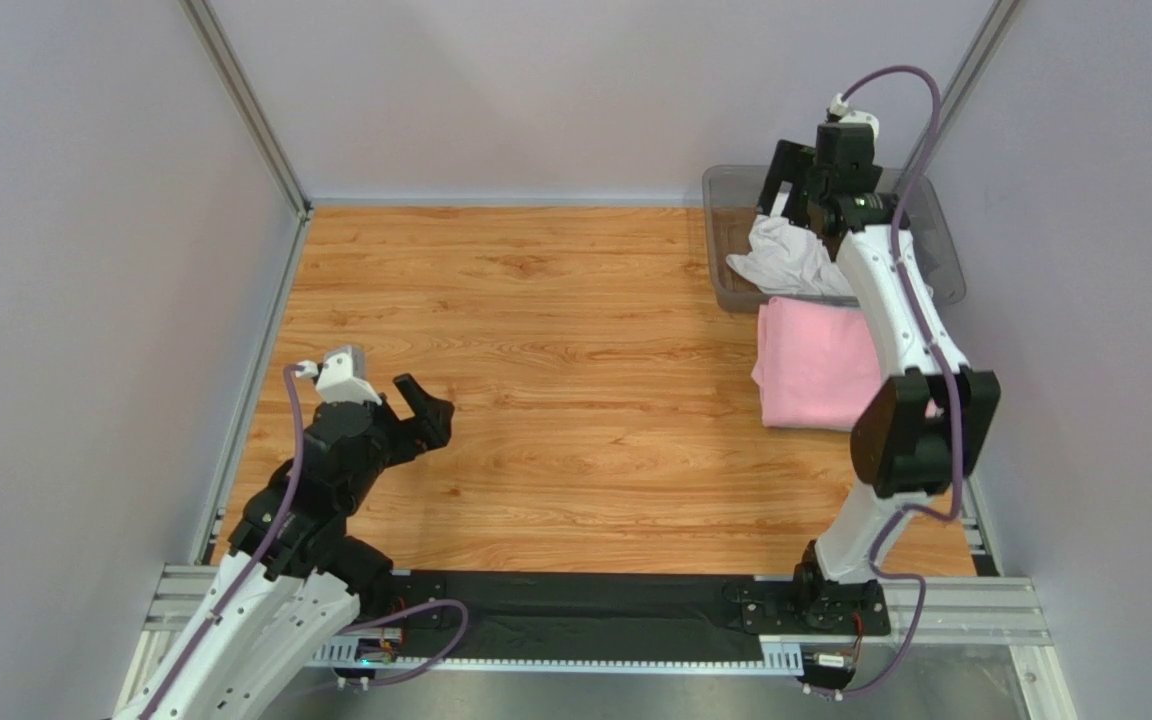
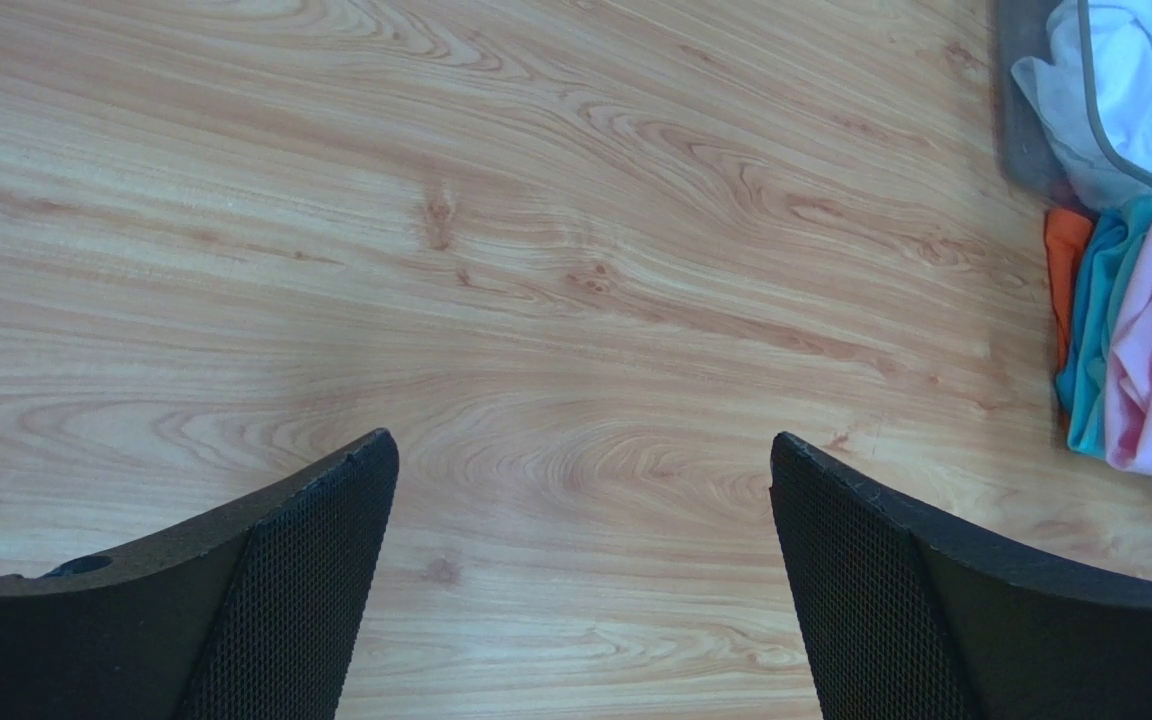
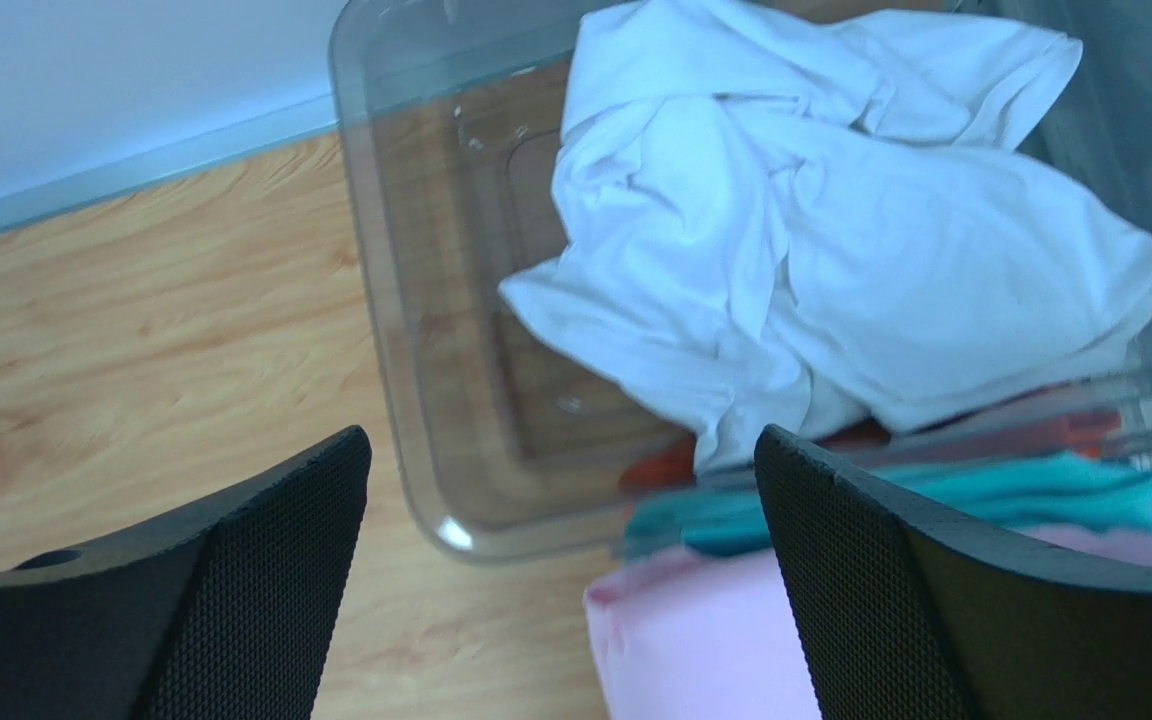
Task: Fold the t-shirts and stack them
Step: Grab the tshirt from the pile, then move the tshirt to the center of the board
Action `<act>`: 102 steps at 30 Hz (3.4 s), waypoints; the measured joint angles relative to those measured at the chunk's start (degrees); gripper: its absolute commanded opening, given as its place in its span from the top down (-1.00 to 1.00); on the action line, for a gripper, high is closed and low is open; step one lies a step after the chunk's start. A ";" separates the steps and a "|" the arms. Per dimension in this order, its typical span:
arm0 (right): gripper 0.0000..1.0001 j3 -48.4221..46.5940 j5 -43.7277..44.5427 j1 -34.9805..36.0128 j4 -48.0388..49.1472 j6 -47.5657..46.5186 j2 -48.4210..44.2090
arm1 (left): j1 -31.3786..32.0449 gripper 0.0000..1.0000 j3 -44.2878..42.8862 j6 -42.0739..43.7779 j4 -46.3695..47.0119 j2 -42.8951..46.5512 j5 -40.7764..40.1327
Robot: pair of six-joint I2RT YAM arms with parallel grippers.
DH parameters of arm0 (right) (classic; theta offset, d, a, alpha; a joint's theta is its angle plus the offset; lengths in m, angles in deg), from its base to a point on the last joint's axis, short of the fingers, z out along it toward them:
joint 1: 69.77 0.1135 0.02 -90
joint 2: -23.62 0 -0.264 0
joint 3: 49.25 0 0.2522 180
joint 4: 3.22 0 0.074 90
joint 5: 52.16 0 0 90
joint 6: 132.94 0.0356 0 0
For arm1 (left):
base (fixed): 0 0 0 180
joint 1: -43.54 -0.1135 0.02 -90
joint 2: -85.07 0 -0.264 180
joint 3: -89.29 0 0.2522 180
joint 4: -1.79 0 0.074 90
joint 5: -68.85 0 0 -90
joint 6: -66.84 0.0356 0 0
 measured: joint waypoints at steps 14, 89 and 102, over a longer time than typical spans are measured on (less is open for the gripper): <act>-1.00 -35.58 -3.17 -6.84 -4.61 -7.63 43.45 | 0.00 -0.99 1.27 -0.63 0.35 -1.42 -3.76; -0.61 48.28 -13.11 22.36 12.90 10.69 -16.44 | 0.00 -0.99 6.93 -9.14 -7.65 2.56 8.59; -1.00 52.54 1.40 37.33 6.95 11.30 -37.03 | 0.00 -0.99 9.01 -9.03 -4.35 -2.34 8.55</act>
